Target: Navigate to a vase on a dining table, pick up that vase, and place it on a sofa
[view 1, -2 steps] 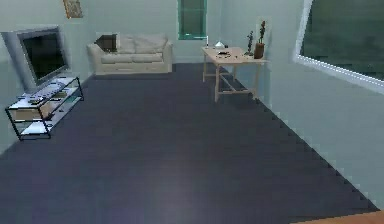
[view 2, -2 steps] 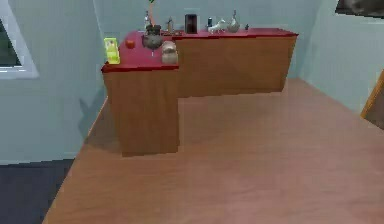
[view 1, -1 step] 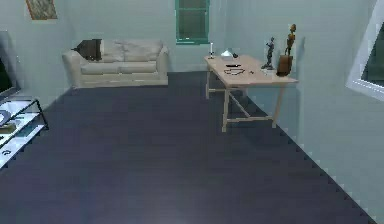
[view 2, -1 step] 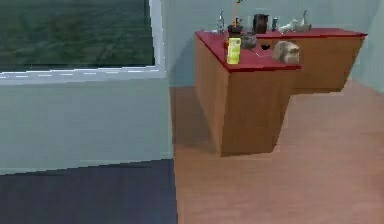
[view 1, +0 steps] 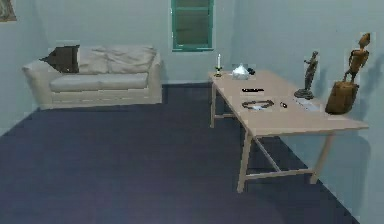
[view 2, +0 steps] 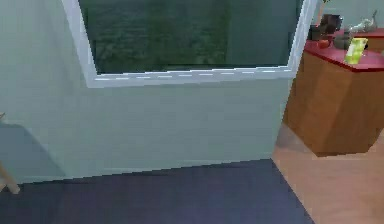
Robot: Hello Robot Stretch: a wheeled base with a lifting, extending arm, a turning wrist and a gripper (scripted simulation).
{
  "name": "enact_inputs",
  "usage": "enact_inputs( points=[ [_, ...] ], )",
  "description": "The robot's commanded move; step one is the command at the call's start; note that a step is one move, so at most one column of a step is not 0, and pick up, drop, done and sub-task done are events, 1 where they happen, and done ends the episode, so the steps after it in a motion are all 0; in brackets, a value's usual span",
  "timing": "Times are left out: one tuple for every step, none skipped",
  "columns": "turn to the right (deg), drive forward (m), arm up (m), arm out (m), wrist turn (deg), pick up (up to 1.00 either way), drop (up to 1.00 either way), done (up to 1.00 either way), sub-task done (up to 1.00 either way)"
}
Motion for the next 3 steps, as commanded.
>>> enact_inputs(
  points=[
    [0.0, 0.35, 0.00, 0.00, 0.0, 0.00, 0.00, 0.00, 0.00],
    [-15.0, 0.00, 0.00, 0.00, 0.0, 0.00, 0.00, 0.00, 0.00],
    [0.0, 0.45, 0.00, 0.00, 0.0, 0.00, 0.00, 0.00, 0.00]
  ],
)
